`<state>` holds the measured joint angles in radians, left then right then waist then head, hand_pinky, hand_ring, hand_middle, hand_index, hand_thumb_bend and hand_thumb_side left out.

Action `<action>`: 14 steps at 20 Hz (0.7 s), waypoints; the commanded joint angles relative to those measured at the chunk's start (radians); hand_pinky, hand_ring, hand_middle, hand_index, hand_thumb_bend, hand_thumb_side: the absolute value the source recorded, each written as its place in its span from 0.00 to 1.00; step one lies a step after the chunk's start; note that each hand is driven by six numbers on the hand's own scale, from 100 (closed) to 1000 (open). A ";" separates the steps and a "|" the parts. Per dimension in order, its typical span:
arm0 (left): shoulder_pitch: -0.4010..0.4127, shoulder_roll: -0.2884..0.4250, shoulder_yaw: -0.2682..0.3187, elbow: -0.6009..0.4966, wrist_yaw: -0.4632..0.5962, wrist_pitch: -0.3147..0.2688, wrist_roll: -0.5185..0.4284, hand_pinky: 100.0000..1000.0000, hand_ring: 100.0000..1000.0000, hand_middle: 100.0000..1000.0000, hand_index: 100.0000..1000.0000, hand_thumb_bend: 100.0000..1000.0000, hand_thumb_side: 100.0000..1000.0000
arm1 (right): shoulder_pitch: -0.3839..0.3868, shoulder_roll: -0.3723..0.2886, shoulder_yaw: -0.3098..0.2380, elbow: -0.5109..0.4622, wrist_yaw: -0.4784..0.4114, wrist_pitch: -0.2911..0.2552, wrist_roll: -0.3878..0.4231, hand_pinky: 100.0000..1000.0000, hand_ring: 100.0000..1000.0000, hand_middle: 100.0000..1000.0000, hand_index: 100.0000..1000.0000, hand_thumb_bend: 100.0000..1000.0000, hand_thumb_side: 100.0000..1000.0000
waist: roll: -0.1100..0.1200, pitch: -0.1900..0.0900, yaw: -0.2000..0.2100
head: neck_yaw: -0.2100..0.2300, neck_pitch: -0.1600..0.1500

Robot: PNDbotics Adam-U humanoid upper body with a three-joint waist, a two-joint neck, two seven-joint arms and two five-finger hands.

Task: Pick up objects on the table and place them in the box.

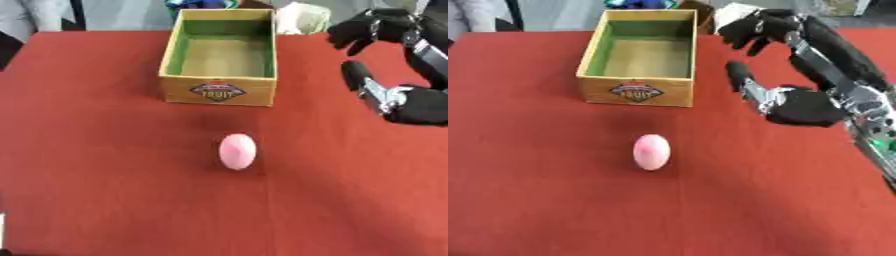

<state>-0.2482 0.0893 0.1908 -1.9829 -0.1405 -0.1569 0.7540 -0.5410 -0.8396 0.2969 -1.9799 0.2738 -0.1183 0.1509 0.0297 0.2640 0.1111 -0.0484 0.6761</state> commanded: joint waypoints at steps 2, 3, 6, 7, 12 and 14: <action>-0.006 0.029 -0.006 -0.017 0.002 -0.001 -0.008 0.38 0.32 0.34 0.43 0.04 0.85 | -0.051 -0.076 0.038 -0.020 0.004 0.021 0.079 0.61 0.71 0.69 0.85 0.21 0.82 | -0.005 -0.022 0.004 | -0.006 -0.003; -0.006 0.030 -0.006 -0.017 0.002 -0.001 -0.008 0.38 0.32 0.34 0.43 0.04 0.85 | -0.061 -0.083 0.051 -0.020 0.000 0.031 0.099 0.62 0.72 0.70 0.86 0.25 0.82 | -0.005 -0.022 0.005 | -0.006 -0.004; -0.005 0.031 -0.008 -0.017 0.003 0.000 -0.010 0.38 0.32 0.34 0.43 0.03 0.85 | -0.094 -0.089 0.088 -0.020 -0.007 0.058 0.169 0.64 0.75 0.72 0.88 0.33 0.77 | -0.009 -0.025 0.008 | -0.009 -0.005; -0.005 0.031 -0.009 -0.017 0.004 0.000 -0.011 0.38 0.32 0.34 0.43 0.03 0.85 | -0.105 -0.087 0.100 -0.020 -0.008 0.067 0.194 0.64 0.75 0.72 0.88 0.34 0.77 | -0.010 -0.026 0.008 | -0.010 -0.006; -0.004 0.032 -0.011 -0.017 0.005 0.000 -0.013 0.38 0.32 0.34 0.43 0.03 0.85 | -0.168 -0.061 0.153 -0.020 0.017 0.110 0.329 0.69 0.79 0.75 0.94 0.38 0.64 | -0.014 -0.031 0.012 | -0.013 -0.001; -0.004 0.032 -0.012 -0.017 0.005 0.000 -0.014 0.38 0.32 0.34 0.43 0.03 0.85 | -0.195 -0.037 0.179 -0.020 0.031 0.138 0.385 0.69 0.80 0.76 0.96 0.39 0.60 | -0.016 -0.033 0.012 | -0.015 0.000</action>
<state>-0.2469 0.0976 0.1808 -1.9829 -0.1381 -0.1553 0.7443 -0.7192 -0.8714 0.4728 -1.9822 0.2923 0.0090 0.5062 0.0154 0.2492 0.1230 -0.0606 0.6761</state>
